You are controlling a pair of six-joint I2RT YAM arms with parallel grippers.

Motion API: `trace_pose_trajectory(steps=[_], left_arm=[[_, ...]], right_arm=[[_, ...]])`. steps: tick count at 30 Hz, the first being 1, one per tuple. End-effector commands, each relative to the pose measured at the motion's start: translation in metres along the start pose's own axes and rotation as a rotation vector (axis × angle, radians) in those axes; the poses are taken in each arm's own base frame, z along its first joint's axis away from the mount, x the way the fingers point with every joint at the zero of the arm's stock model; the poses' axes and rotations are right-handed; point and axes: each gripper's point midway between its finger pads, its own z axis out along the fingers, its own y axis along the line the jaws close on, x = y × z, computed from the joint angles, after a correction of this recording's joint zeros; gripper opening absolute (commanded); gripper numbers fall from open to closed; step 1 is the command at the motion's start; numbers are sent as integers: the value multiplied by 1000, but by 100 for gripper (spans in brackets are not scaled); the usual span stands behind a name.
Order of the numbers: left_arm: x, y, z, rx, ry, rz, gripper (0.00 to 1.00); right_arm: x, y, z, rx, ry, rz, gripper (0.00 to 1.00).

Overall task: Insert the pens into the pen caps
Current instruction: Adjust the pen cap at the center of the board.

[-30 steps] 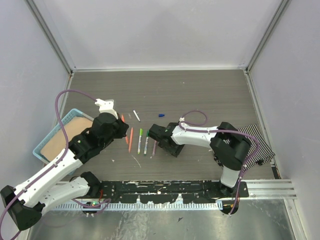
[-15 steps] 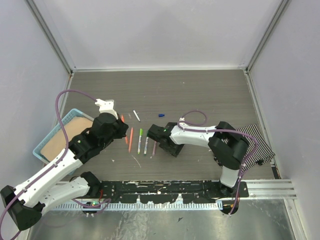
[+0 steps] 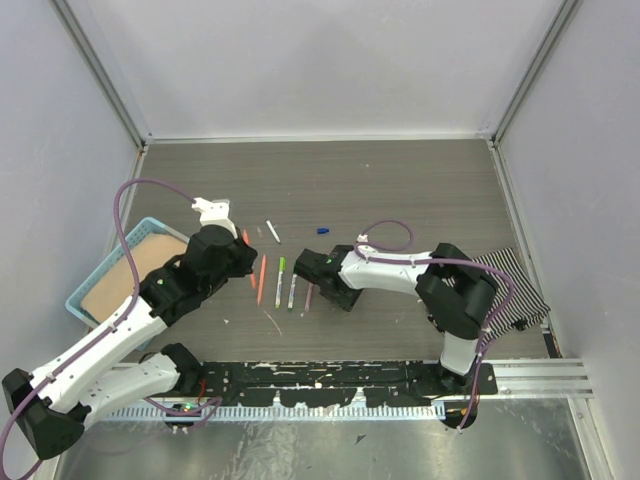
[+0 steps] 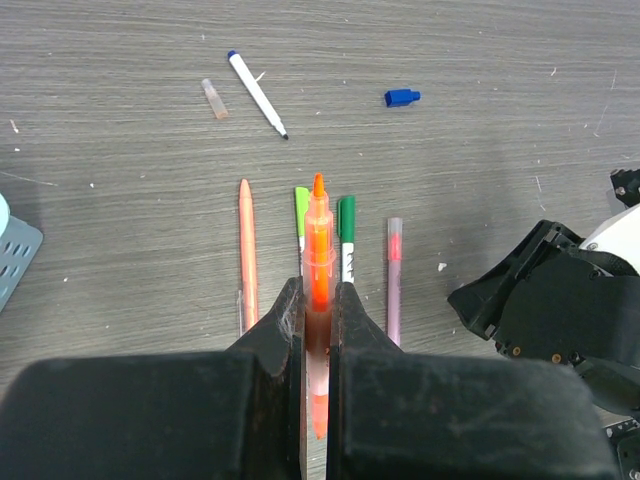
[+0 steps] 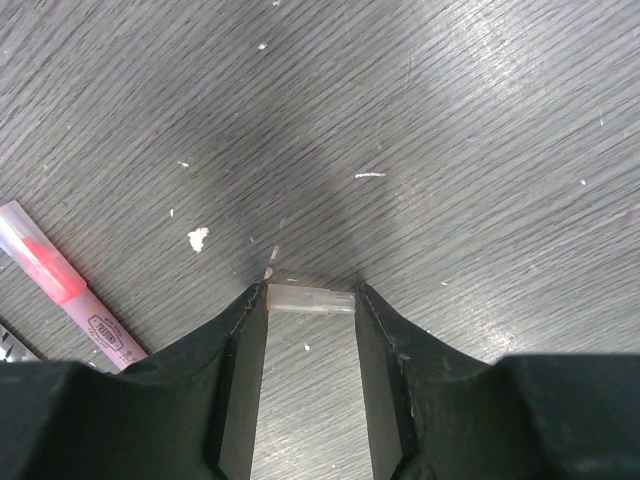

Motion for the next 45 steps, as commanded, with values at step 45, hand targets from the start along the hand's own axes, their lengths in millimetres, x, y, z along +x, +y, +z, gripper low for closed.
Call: trace_pose_trajectory(steps=[45], left_arm=[[-21,18,-19,-58,-86,15,7]], right_arm=[[2,9,-17,-503,-65,-1459,43]])
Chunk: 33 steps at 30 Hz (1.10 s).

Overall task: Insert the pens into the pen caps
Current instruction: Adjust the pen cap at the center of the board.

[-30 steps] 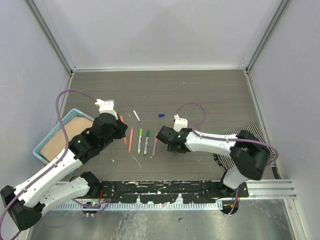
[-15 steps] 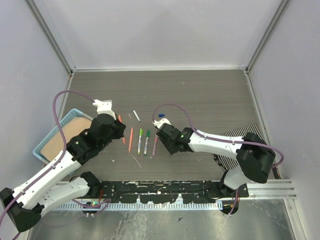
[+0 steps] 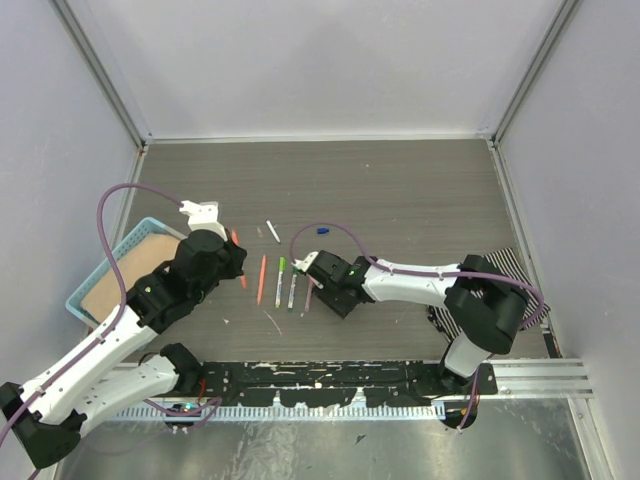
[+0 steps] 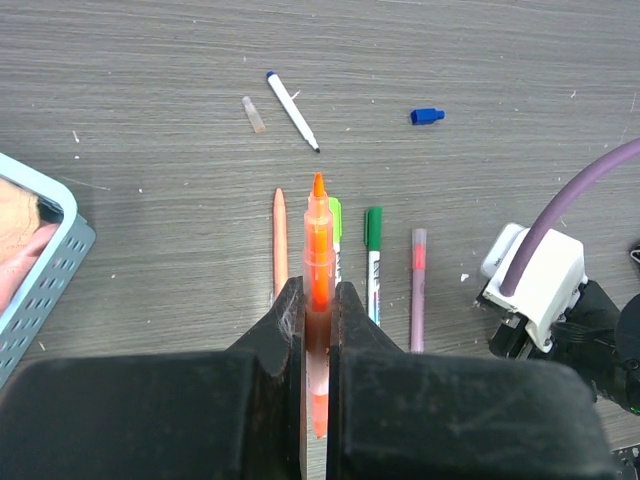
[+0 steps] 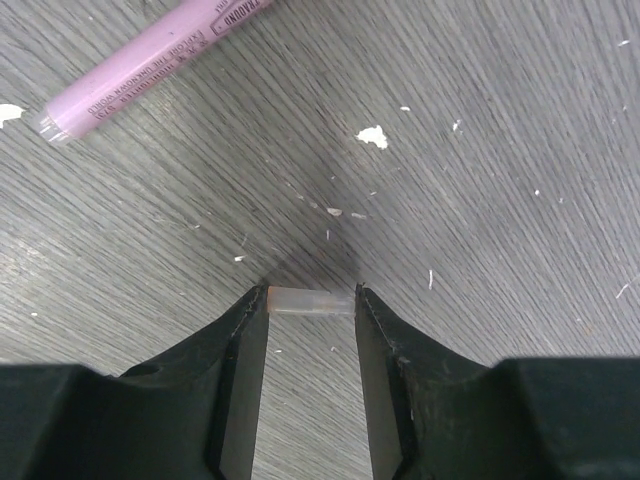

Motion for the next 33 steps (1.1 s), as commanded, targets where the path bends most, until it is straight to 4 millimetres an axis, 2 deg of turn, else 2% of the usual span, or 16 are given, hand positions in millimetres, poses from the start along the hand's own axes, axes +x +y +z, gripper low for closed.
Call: trace_pose_trajectory(steps=[1,7,12,15,18,23,25,28,33], left_arm=[[-11,3,-3,-17,-31,-3,7],[-13,2,-4,-13,-37,-4,7],[-18,-1,-4,-8,-46,-5,7],[-17,-2,-3,-6,-41,0,7],[-18,-2,-4,-4,-43,1,8],[-17,-2,-3,-3,-41,5,8],[-17,-4,-2,2,-41,4,8],[-16,-5,-1,7,-35,5,7],[-13,-7,1,15,-26,0,7]], right_arm=[[-21,7,-2,-43,-52,-23,44],[-14,11,5,-58,-16,-22,52],[-19,12,1,-66,-28,-17,62],[-30,10,-11,-61,-70,4,63],[-49,7,-36,-64,-179,74,63],[-66,4,-64,-72,-333,288,63],[-62,2,-66,-63,-356,408,63],[-57,-15,-70,30,-386,638,59],[-45,-17,-66,71,-354,971,58]])
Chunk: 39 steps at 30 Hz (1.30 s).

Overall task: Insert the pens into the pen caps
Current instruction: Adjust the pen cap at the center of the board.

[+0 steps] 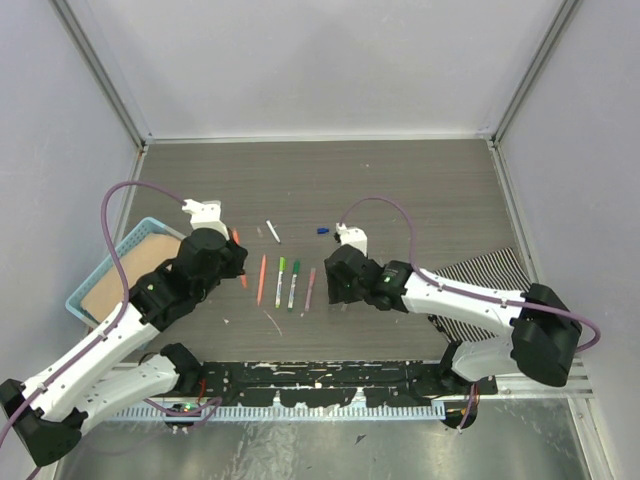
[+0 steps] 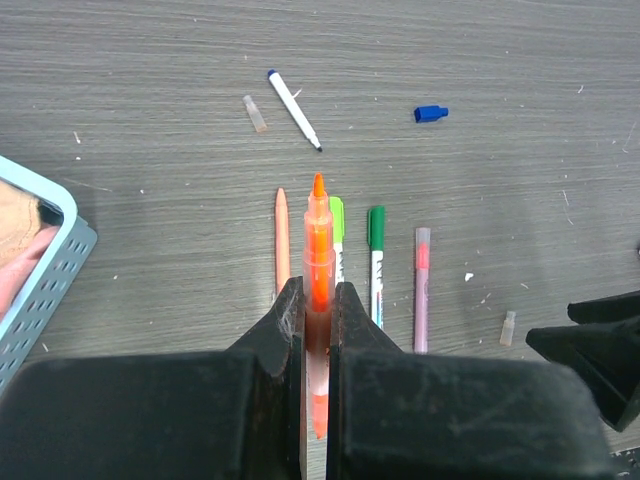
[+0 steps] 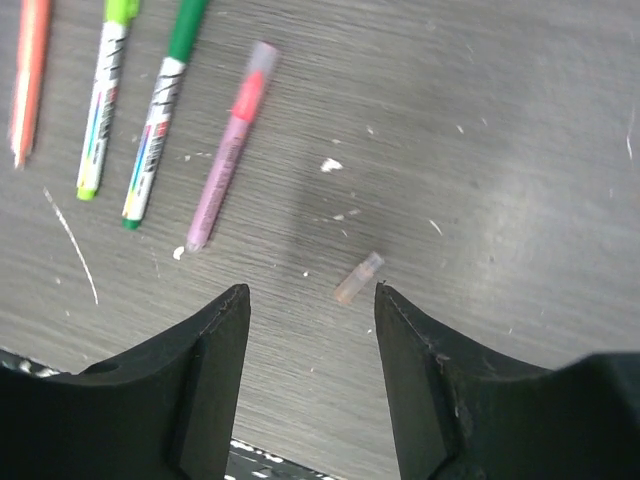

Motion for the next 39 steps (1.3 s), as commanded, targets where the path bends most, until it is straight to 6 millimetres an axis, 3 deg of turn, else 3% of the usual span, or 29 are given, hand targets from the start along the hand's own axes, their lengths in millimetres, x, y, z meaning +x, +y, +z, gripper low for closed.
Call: trace_pose_trajectory(steps=[1,4,9,23,39], left_arm=[[-13,-7,-2,26,-31,-16,7],[-11,-7,-2,29,-28,-20,6],[-10,-7,-1,29,-23,-22,7],[-7,-7,2,26,-19,-21,6],[-9,-4,-1,21,-30,-24,7]], right_arm=[[-2,-13,1,154,-51,389,58],[12,-27,4,279,-13,465,58],[17,-32,13,382,18,498,60],[30,-26,34,401,64,499,56],[47,-22,49,404,133,469,42]])
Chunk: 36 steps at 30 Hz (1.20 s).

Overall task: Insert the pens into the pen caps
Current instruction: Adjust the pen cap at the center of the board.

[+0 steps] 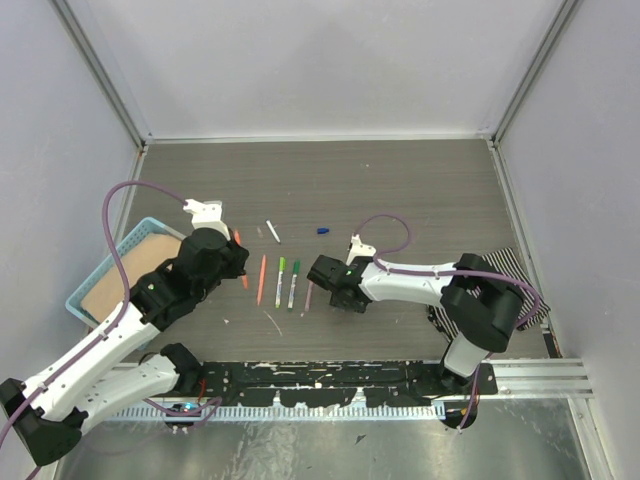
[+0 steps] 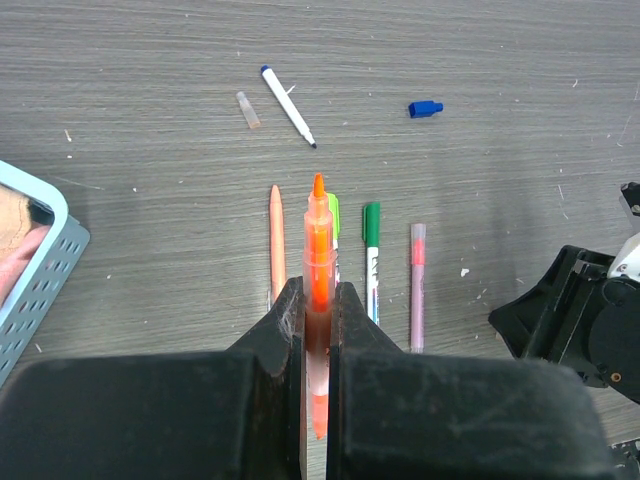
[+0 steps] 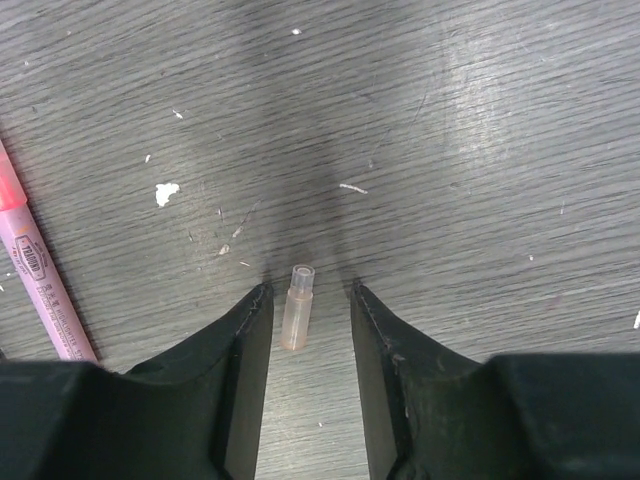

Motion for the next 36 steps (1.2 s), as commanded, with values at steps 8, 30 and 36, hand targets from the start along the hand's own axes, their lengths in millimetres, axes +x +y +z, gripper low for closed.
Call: trace_pose_trajectory(steps=[8,30,36], left_arm=[[-13,-2,-3,8,-46,-26,6],[-14,-2,-1,2,-44,-14,7],[-12,1,-2,-7,-43,-9,7]], right_arm=[[-3,13,-2,-33,-5,-15,26],[-17,8,12,-31,46,-268,29],[-7,5,11,-39,86,-263,32]])
